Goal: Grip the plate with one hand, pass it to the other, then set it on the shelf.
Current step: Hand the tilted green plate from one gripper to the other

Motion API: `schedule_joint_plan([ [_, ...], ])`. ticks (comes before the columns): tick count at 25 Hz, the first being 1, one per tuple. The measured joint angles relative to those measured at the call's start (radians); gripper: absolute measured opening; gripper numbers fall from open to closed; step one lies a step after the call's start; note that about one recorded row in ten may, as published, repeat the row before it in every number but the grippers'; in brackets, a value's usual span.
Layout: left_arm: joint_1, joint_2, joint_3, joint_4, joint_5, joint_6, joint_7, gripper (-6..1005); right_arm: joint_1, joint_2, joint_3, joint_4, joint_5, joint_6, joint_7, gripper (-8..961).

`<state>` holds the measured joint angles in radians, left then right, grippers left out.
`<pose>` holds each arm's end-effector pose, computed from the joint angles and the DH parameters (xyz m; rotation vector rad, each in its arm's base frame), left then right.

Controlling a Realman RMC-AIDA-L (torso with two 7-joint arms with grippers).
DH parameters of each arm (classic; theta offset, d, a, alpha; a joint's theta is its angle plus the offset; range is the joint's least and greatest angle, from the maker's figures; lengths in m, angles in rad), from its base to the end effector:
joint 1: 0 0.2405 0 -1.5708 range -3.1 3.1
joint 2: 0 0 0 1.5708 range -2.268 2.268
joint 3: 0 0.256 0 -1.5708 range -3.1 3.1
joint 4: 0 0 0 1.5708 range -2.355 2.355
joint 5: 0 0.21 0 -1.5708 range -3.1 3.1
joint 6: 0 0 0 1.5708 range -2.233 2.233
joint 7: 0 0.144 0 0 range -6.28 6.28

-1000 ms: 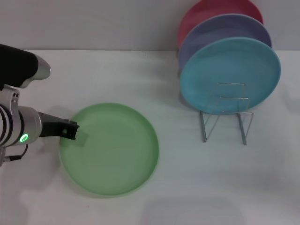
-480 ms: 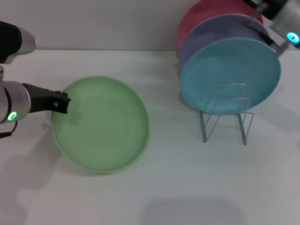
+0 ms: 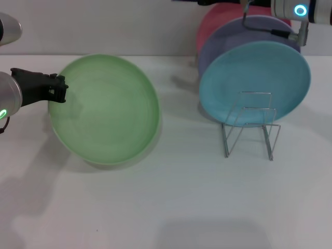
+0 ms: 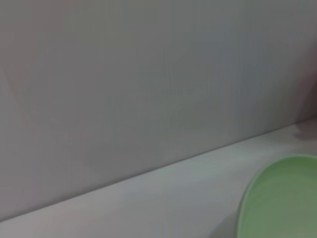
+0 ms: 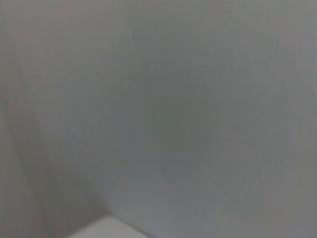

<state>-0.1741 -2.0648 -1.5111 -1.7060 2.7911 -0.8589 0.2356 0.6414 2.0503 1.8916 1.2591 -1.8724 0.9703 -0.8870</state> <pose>-0.1941 0.3512 0.0410 -2.0195 -0.7813 -0.0473 0.0879 0.4259 0.0447 -2.4200 0.6617 0.7155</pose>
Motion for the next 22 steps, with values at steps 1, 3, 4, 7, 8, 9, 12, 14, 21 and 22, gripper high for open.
schedule_joint_plan([
  [1,0.004,0.0,0.003,0.0,-0.002,0.009,0.004,41,0.012,-0.003,0.001,0.012,-0.05,0.015,0.055,818],
  [3,0.018,0.0,0.017,0.0,-0.009,0.033,0.009,41,0.036,-0.008,0.001,0.027,-0.136,0.05,0.136,818],
  [4,0.024,0.0,0.026,0.0,-0.013,0.044,0.011,41,0.046,-0.01,0.0,0.024,-0.156,0.066,0.154,818],
  [7,0.053,0.001,0.064,0.004,-0.023,0.091,0.012,41,0.068,-0.009,-0.023,-0.012,-0.174,0.094,0.176,818],
  [8,0.053,0.001,0.064,0.004,-0.023,0.091,0.012,41,0.068,-0.009,-0.023,-0.012,-0.174,0.094,0.176,818],
  [9,0.059,0.001,0.072,0.003,-0.024,0.098,0.012,41,0.078,-0.008,-0.041,-0.035,-0.183,0.093,0.189,818],
  [12,0.067,0.002,0.086,-0.007,-0.029,0.108,0.012,41,0.1,-0.007,-0.074,-0.074,-0.216,0.088,0.209,817],
  [14,0.066,0.002,0.086,-0.009,-0.032,0.107,0.012,41,0.107,-0.006,-0.085,-0.082,-0.234,0.083,0.218,817],
  [21,0.062,0.004,0.088,-0.011,-0.058,0.108,0.014,41,0.189,-0.001,-0.136,-0.199,-0.316,0.05,0.261,818],
  [22,0.059,0.004,0.088,-0.01,-0.062,0.107,0.014,41,0.199,0.0,-0.14,-0.218,-0.316,0.044,0.261,818],
])
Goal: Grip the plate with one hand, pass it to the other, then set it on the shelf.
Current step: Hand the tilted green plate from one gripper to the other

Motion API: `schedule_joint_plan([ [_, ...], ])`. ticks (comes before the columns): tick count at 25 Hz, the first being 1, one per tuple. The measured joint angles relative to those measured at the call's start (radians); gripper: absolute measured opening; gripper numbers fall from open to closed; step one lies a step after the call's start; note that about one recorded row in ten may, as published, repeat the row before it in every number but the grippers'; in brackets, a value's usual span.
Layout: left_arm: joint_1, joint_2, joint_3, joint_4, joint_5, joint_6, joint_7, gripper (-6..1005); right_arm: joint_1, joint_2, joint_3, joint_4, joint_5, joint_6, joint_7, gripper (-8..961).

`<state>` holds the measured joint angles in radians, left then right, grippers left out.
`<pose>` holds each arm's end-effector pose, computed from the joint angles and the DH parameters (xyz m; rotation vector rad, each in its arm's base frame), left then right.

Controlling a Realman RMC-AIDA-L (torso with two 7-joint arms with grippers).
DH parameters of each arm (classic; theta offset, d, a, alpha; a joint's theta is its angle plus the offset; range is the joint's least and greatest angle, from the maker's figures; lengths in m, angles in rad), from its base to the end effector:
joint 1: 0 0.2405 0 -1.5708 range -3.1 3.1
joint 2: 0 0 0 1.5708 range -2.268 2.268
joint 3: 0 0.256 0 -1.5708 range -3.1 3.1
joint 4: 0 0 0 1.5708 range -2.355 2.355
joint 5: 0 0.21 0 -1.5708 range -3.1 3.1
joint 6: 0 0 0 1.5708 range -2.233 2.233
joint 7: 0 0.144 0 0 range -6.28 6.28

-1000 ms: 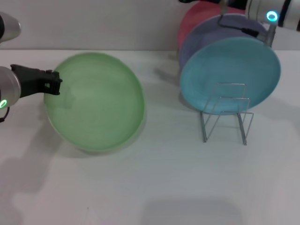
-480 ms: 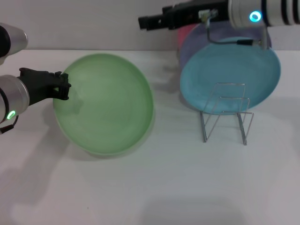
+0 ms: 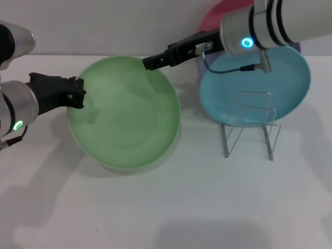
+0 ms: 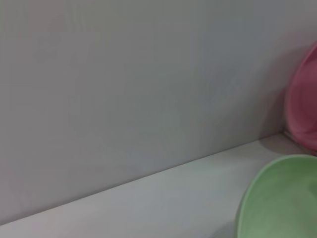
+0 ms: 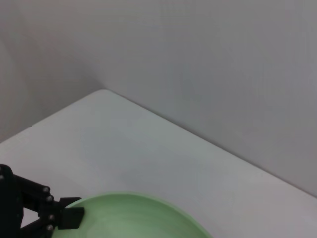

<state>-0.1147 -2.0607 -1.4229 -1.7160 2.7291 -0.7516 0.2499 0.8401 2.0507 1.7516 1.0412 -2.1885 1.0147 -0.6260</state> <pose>-0.1858 0.3391 0.0229 -2.0669 -0.7556 -0.1420 0.0868 0.4348 -0.0260 -2.5658 0.8162 0.2418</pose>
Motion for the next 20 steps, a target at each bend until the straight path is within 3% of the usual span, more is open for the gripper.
schedule_joint_plan([
  [20,-0.007,-0.001,0.004,-0.002,-0.027,-0.004,0.014,42,0.04,0.009,-0.086,-0.097,-0.019,-0.077,-0.01,818],
])
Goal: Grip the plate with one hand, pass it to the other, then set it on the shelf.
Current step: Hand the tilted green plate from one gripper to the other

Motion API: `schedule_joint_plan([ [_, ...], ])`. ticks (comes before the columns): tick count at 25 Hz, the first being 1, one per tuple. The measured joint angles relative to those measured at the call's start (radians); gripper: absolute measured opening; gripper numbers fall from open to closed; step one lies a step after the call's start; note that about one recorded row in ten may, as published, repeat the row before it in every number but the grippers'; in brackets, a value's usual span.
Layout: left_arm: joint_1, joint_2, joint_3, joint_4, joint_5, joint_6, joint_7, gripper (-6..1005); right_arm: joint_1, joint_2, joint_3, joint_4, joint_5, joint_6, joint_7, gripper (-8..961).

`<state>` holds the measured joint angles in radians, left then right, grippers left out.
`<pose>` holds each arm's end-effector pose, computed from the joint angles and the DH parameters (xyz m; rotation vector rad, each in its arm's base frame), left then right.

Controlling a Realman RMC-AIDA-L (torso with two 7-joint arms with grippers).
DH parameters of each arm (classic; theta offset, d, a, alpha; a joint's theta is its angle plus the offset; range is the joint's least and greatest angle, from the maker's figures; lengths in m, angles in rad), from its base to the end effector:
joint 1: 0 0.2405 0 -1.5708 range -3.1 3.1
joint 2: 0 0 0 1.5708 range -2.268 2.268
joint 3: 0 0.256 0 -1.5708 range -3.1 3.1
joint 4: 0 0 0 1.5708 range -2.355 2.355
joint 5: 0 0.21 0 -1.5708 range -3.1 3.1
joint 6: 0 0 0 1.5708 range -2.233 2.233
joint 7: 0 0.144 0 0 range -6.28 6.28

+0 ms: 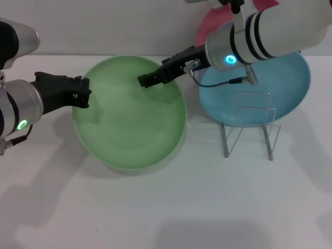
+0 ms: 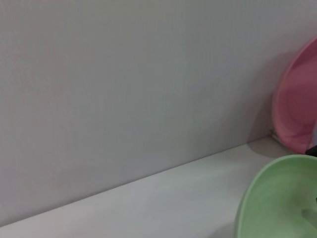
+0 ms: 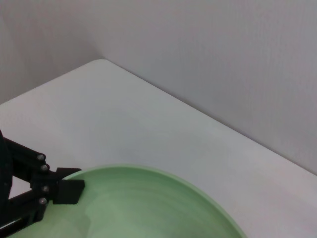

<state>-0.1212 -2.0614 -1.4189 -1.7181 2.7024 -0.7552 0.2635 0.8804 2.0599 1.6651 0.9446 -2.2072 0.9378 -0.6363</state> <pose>-0.1807 0.3388 0.0201 -2.0889 -0.7528 -0.1594 0.0911 0.4347 -0.0529 -2.5837 0.7696 0.1418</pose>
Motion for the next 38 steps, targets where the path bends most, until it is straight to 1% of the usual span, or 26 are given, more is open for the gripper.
schedule_joint_plan([
  [5,0.0,0.0,0.0,-0.001,-0.017,0.0,0.016,42,0.003,0.002,-0.004,-0.009,-0.001,-0.004,0.0,819],
  [10,0.0,0.0,0.0,-0.002,-0.032,0.001,0.024,42,-0.004,0.002,0.001,-0.009,0.004,-0.02,0.001,789],
  [19,0.003,0.001,0.0,-0.003,-0.036,0.0,0.025,42,-0.008,0.002,-0.002,-0.017,0.007,-0.027,0.001,564],
  [25,0.003,0.0,0.0,-0.004,-0.037,-0.003,0.025,42,-0.008,0.002,-0.004,-0.029,0.002,-0.028,-0.004,457],
  [28,0.004,0.0,0.0,-0.006,-0.038,-0.004,0.025,42,-0.012,0.002,-0.008,-0.028,0.002,-0.026,-0.024,438],
  [30,0.005,0.0,0.0,-0.01,-0.038,-0.004,0.025,42,-0.033,0.002,-0.015,-0.003,0.003,-0.029,-0.045,426],
  [32,0.005,0.0,0.0,-0.011,-0.038,-0.005,0.025,42,-0.043,0.004,-0.015,0.012,0.003,-0.03,-0.049,342],
  [34,0.005,0.0,-0.001,-0.011,-0.038,-0.005,0.025,42,-0.064,0.01,-0.014,0.043,0.004,-0.03,-0.058,259],
  [35,0.004,0.0,0.0,-0.009,-0.038,-0.005,0.025,42,-0.087,0.013,-0.013,0.074,0.005,-0.03,-0.062,217],
  [38,0.003,-0.001,0.001,-0.008,-0.038,-0.006,0.025,42,-0.105,0.013,-0.014,0.102,0.006,-0.03,-0.063,180],
])
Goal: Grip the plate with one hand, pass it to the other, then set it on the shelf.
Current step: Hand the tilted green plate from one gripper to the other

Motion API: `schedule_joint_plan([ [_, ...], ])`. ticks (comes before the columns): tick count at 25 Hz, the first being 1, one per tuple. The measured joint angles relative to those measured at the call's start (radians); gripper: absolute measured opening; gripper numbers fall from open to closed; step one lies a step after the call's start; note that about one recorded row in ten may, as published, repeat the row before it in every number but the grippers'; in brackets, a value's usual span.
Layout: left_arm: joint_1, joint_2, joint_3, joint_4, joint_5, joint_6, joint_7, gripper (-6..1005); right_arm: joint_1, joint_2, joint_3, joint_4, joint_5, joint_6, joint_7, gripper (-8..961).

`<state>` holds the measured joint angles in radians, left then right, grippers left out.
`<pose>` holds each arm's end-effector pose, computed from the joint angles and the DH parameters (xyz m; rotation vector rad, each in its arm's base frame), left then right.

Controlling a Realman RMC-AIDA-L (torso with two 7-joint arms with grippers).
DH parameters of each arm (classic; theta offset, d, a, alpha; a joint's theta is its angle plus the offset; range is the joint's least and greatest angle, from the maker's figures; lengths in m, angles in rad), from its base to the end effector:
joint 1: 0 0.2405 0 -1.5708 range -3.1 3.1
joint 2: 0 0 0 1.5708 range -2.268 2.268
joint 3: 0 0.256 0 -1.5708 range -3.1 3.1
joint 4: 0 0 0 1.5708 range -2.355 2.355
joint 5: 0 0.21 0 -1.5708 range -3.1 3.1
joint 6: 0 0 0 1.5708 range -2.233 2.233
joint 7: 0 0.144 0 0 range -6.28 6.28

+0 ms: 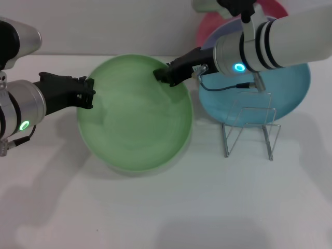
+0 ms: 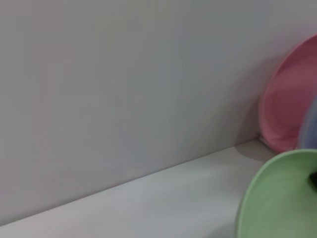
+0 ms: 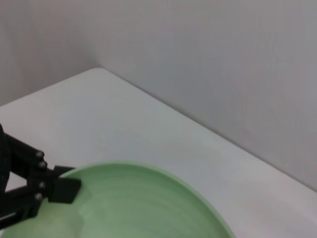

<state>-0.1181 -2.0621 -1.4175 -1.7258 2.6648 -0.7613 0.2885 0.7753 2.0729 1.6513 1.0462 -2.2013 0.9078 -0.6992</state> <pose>-0.1768 0.3365 0.0181 -2.1128 -0.7525 -0.1781 0.1029 0.4251 -0.0468 -2.5608 0.6986 0.1927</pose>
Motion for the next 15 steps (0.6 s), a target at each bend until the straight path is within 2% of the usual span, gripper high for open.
schedule_joint_plan([
  [6,-0.002,0.0,0.022,-0.003,0.001,-0.004,0.027,42,-0.012,0.001,0.0,0.019,0.001,0.004,-0.003,144],
  [12,-0.004,-0.002,0.027,-0.009,-0.001,-0.004,0.037,198,-0.017,0.001,-0.003,0.03,0.002,0.004,-0.004,128],
  [15,-0.004,-0.002,0.028,-0.011,-0.001,-0.004,0.037,337,-0.021,0.001,-0.003,0.041,0.001,0.006,-0.004,123],
])
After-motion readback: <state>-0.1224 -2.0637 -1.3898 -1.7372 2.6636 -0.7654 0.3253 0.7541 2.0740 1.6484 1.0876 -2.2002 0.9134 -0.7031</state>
